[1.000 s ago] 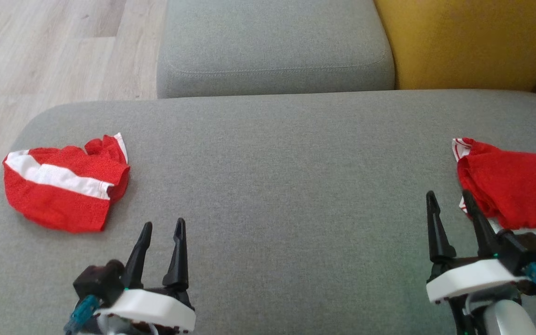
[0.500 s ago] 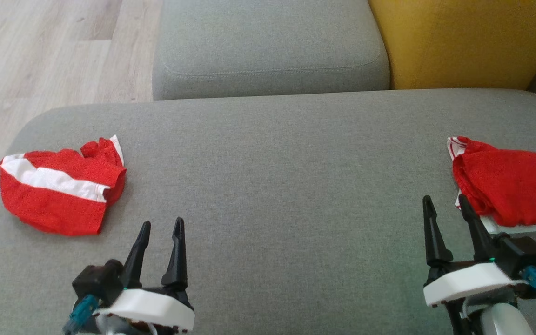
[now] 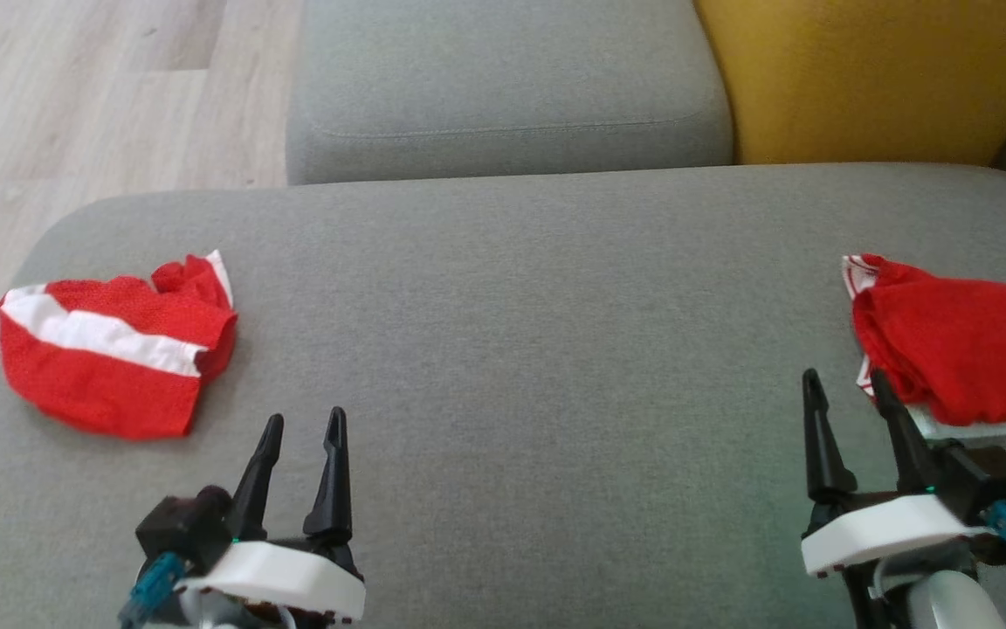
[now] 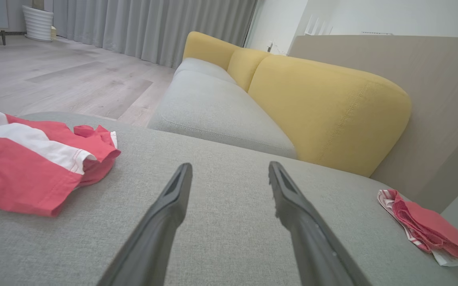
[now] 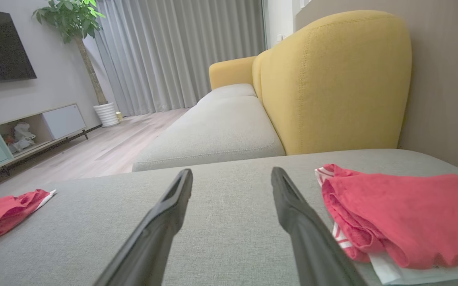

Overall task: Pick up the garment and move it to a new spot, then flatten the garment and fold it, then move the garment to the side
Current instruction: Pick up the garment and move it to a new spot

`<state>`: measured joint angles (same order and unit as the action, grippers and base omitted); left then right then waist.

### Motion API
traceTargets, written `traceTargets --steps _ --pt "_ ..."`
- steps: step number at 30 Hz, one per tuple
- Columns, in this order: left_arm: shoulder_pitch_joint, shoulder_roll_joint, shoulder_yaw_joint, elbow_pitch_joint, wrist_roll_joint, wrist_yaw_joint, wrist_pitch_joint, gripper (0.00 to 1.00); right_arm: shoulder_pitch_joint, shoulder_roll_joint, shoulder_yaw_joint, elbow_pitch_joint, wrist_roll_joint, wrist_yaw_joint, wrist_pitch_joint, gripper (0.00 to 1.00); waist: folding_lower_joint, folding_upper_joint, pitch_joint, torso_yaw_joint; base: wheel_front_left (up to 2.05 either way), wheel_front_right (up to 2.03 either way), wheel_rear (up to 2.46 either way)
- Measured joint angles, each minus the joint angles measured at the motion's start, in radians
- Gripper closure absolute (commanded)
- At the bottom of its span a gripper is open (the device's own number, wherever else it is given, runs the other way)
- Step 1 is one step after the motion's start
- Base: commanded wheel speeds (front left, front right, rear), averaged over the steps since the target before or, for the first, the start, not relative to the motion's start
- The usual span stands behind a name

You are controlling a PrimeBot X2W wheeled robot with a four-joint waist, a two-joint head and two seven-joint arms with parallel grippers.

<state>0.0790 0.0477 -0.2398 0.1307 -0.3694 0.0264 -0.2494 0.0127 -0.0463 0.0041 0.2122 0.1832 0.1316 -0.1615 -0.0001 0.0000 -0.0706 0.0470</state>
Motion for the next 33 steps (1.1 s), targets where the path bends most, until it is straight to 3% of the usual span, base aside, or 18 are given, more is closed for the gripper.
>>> traceTargets --steps 8,24,33 --pt "-0.002 0.0 0.018 -0.001 0.005 0.0 0.0 0.0 0.0 0.0 0.031 -0.003 0.001 0.0 0.0 0.0 0.0 0.0 -0.001 0.073 0.0 0.0 0.0" --pt "0.002 0.002 0.102 -0.018 0.063 -0.018 0.0 0.0 0.011 0.001 0.108 0.031 0.066 0.0 -0.033 0.0 0.0 0.0 -0.025 0.382 0.0 0.0 0.0" --pt "0.012 0.002 0.129 -0.06 0.059 -0.008 0.0 0.0 -0.028 0.001 0.156 0.071 0.067 0.0 -0.038 0.0 0.0001 0.0 0.005 0.434 0.0 0.0 0.0"
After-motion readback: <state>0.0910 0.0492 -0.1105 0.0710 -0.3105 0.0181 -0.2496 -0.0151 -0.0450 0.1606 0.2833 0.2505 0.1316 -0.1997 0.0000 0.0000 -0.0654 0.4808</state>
